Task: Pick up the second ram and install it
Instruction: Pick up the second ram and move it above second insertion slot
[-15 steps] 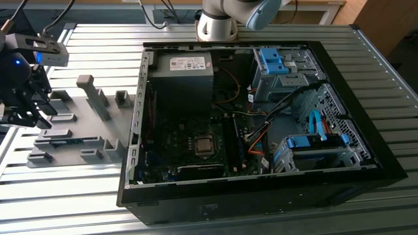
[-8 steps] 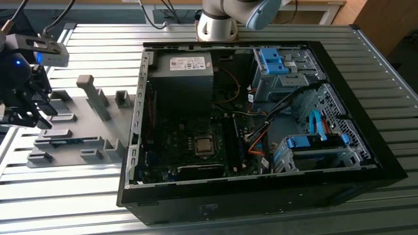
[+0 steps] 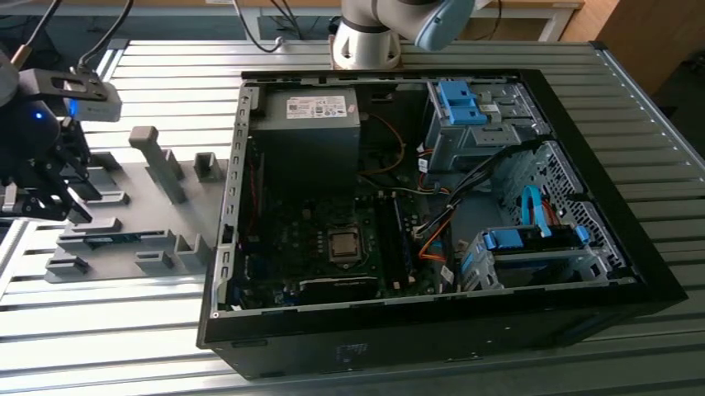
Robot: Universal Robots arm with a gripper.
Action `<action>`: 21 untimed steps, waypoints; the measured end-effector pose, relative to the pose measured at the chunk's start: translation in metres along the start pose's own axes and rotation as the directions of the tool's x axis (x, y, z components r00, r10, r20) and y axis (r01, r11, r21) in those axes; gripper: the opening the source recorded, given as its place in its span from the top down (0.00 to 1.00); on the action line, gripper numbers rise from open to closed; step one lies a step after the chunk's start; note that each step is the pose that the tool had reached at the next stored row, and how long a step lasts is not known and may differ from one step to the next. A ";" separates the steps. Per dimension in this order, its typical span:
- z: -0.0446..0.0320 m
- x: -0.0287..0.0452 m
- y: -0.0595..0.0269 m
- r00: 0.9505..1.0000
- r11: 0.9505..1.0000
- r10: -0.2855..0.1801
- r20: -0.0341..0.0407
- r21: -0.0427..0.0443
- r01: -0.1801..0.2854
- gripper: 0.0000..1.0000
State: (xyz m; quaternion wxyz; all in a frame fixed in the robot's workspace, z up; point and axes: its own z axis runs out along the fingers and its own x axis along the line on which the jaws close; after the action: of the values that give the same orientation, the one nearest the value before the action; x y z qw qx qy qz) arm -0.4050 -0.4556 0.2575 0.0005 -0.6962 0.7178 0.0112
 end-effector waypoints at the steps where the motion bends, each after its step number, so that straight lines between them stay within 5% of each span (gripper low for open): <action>1: 0.0018 0.0002 0.0000 1.000 1.000 0.001 0.000 0.000 -0.001 0.60; 21: 0.0290 0.0024 -0.0005 1.000 1.000 0.003 -0.002 0.000 -0.003 0.60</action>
State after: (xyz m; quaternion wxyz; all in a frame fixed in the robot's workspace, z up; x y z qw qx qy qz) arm -0.4050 -0.4575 0.2285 -0.0003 -0.6952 0.7187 0.0103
